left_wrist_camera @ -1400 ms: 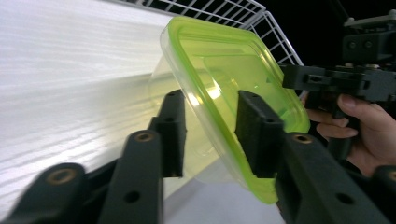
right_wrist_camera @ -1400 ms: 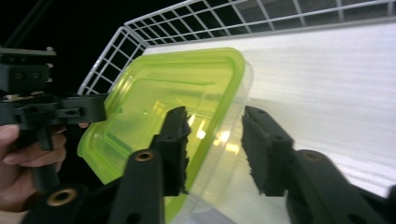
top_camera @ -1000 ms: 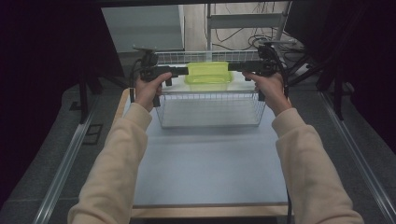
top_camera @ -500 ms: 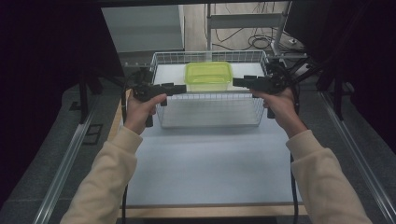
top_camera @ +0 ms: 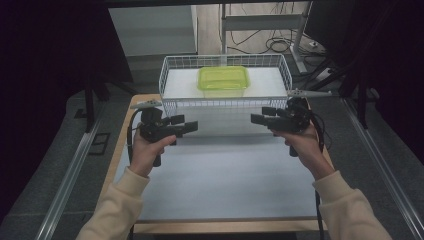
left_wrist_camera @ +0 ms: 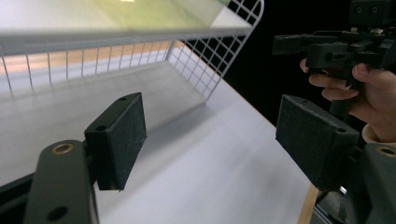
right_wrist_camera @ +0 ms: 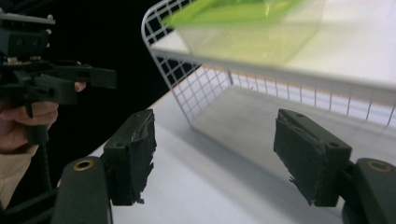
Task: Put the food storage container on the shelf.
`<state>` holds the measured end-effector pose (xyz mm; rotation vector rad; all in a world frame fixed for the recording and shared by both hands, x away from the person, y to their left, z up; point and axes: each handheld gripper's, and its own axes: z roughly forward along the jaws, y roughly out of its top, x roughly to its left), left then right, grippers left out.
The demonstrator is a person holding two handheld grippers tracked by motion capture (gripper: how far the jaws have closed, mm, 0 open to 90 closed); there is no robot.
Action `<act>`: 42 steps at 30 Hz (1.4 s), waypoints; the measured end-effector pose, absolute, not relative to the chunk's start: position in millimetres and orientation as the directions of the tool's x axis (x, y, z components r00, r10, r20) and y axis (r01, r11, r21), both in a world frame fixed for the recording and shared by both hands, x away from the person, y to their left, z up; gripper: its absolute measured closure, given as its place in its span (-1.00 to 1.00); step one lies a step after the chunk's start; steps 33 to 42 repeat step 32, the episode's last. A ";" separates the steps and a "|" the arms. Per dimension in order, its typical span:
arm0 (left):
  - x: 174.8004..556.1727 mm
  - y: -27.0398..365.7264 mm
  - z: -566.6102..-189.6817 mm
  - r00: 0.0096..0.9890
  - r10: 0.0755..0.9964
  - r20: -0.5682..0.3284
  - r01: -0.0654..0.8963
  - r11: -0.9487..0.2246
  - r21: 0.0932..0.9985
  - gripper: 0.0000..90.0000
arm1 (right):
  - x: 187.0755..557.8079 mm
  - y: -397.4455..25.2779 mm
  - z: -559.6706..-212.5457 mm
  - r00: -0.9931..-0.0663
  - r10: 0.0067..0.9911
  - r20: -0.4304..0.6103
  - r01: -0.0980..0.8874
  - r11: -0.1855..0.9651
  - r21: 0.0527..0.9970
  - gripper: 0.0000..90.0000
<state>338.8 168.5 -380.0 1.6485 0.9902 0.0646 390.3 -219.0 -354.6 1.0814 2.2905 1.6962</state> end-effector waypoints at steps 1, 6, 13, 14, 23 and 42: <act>335.1 168.7 -384.6 0.639 0.623 -0.451 0.566 0.016 0.824 -0.47 | 386.3 -219.8 -359.6 -0.748 0.582 0.318 0.475 0.135 0.870 -0.37; 318.1 167.4 -407.2 0.649 0.617 -0.445 0.571 -0.008 0.821 -0.47 | 369.3 -222.1 -386.3 -0.760 0.571 0.310 0.471 0.155 0.869 -0.40; 296.2 164.9 -436.1 0.649 0.616 -0.446 0.589 -0.036 0.807 -0.48 | 352.5 -227.5 -420.9 -0.764 0.567 0.307 0.475 0.171 0.863 -0.42; 294.2 165.2 -439.6 0.654 0.615 -0.441 0.586 -0.044 0.809 -0.48 | 350.8 -227.8 -424.0 -0.765 0.569 0.303 0.474 0.177 0.863 -0.42; 290.4 164.8 -455.2 0.639 0.629 -0.442 0.603 -0.054 0.796 -0.48 | 342.5 -227.3 -446.7 -0.768 0.574 0.284 0.475 0.213 0.854 -0.44; 291.3 164.6 -460.8 0.629 0.628 -0.459 0.618 -0.046 0.785 -0.48 | 340.1 -231.4 -448.9 -0.764 0.582 0.279 0.468 0.202 0.860 -0.46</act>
